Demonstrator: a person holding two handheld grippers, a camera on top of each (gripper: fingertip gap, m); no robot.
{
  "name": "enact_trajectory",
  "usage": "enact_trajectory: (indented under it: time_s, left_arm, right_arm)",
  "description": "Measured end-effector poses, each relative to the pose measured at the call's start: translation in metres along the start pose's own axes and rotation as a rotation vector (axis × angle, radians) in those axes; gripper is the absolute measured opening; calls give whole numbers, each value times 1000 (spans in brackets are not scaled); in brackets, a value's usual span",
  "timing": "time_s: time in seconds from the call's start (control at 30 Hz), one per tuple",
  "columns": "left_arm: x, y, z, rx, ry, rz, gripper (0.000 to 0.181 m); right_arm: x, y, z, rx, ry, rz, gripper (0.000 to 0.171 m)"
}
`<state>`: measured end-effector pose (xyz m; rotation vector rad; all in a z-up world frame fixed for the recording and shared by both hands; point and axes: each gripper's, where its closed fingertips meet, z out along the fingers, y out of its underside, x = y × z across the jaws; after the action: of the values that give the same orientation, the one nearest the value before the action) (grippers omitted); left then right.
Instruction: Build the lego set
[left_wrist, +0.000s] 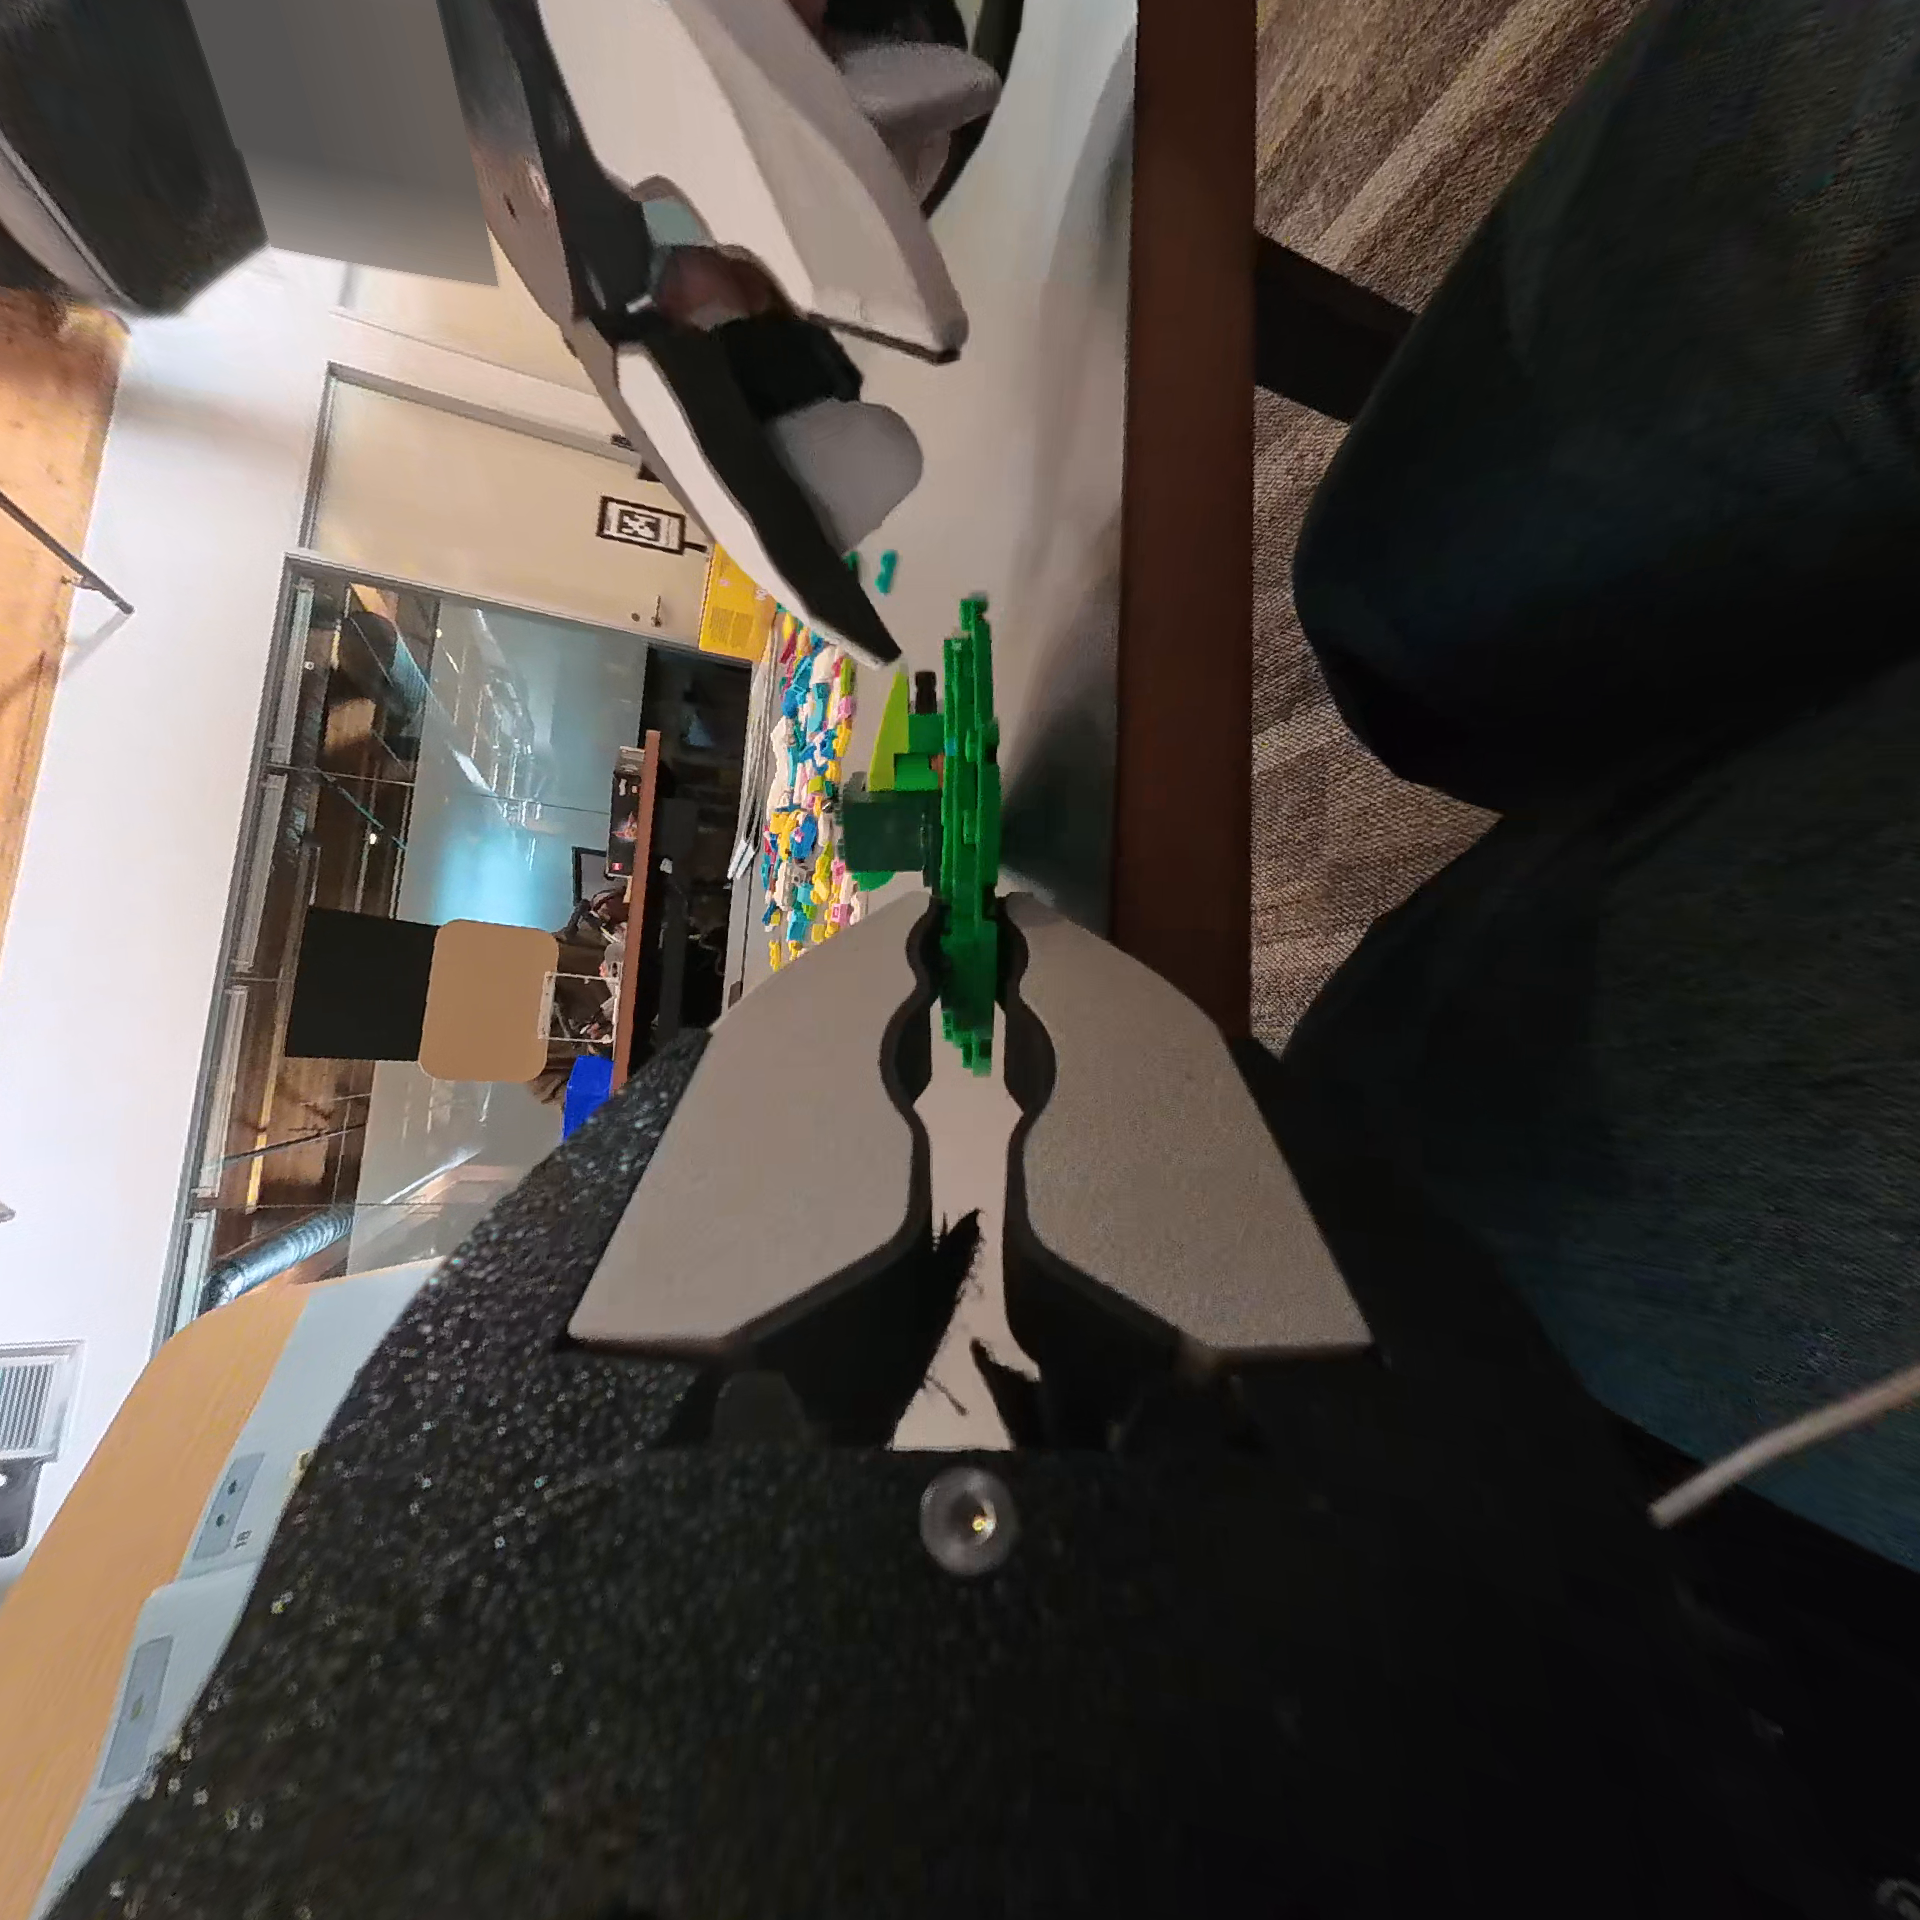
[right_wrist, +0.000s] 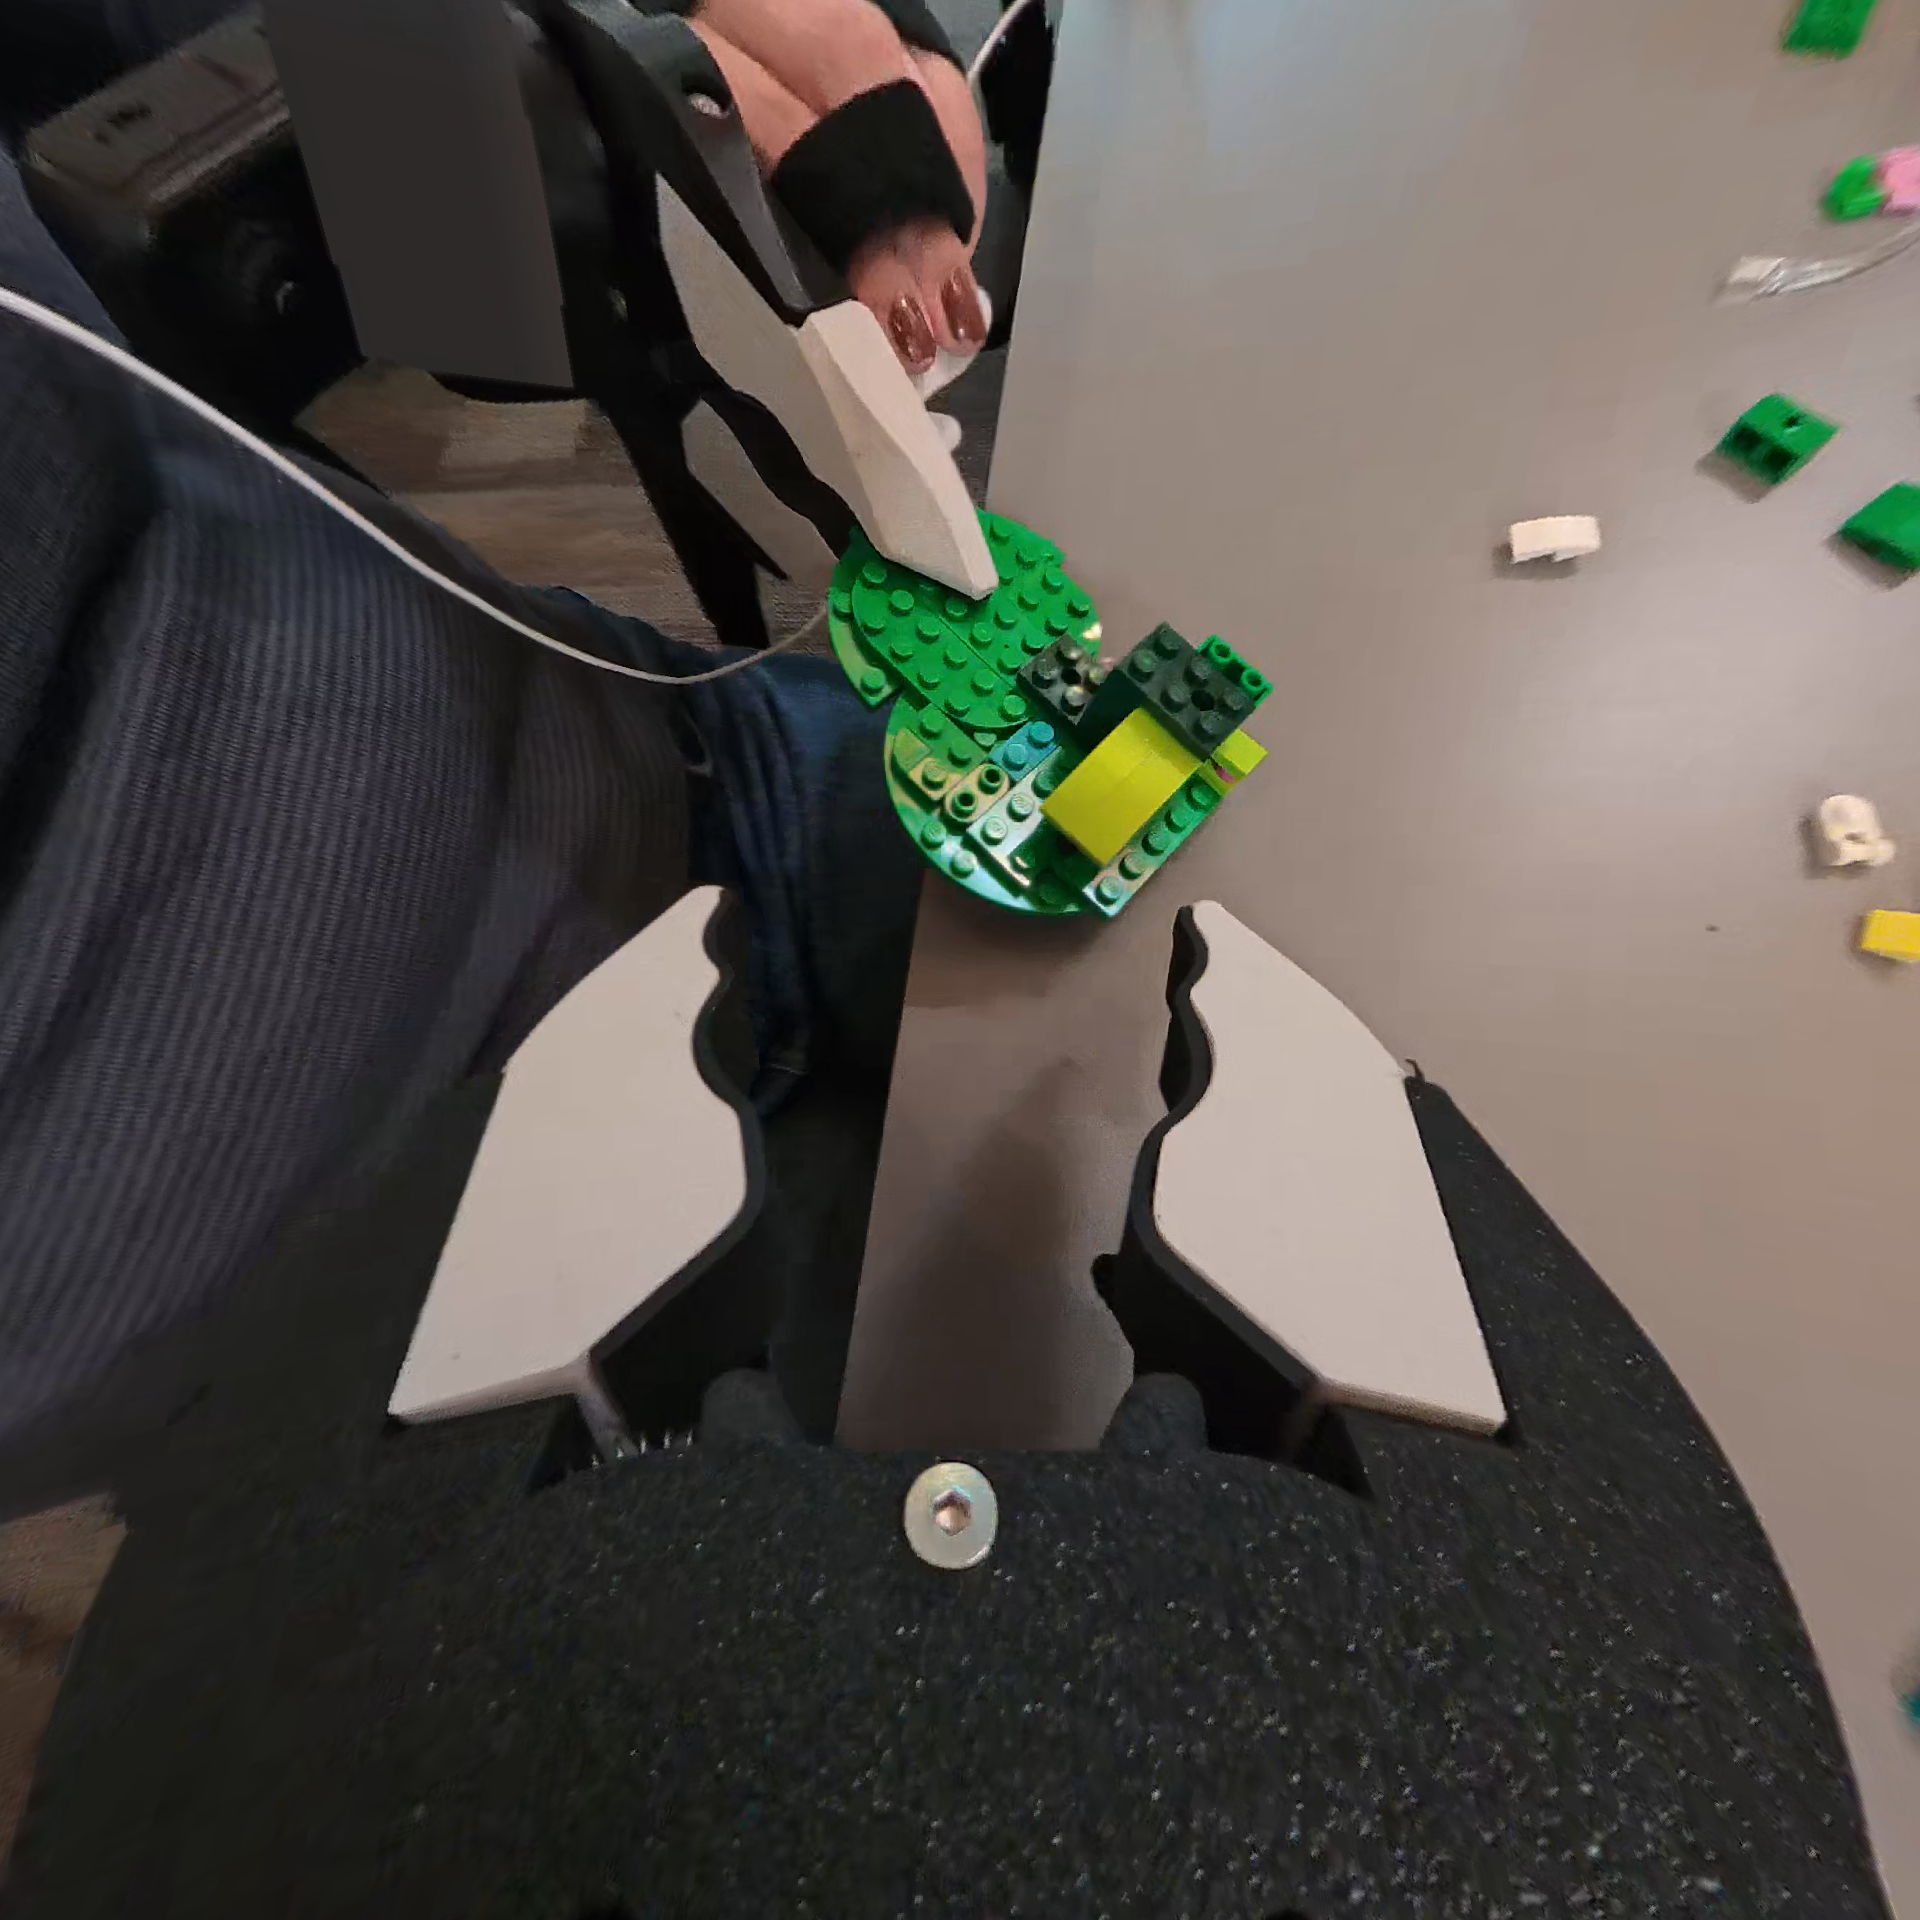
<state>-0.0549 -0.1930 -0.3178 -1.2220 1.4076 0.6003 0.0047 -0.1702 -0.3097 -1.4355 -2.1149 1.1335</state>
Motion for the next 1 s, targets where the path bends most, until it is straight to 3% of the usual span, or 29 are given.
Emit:
enact_trajectory:
  time_s: [0.27, 0.33, 0.47, 0.6, 0.8, 1.0]
  left_arm:
    - [-22, 7, 10, 23, -107, 65, 8]
    - [-36, 11, 11, 32, -141, 63, 8]
    - [-71, 9, 9, 110, -167, 38, 7]
    - [-110, -5, 4, 229, -154, 16, 7]
    - [-149, -31, -8, 395, -133, -10, 7]
    - [-157, -43, -12, 474, -97, -15, 7]
  right_arm:
    - [19, -13, -9, 18, 248, -273, 77]
    - [30, -21, -17, 30, 356, -364, 84]
    - [52, -41, -38, -23, 604, -667, 90]
    - [52, -82, -59, -4, 743, -920, 92]
    - [39, -125, -77, 100, 725, -1037, 79]
    - [24, -143, -84, 176, 701, -1082, 62]
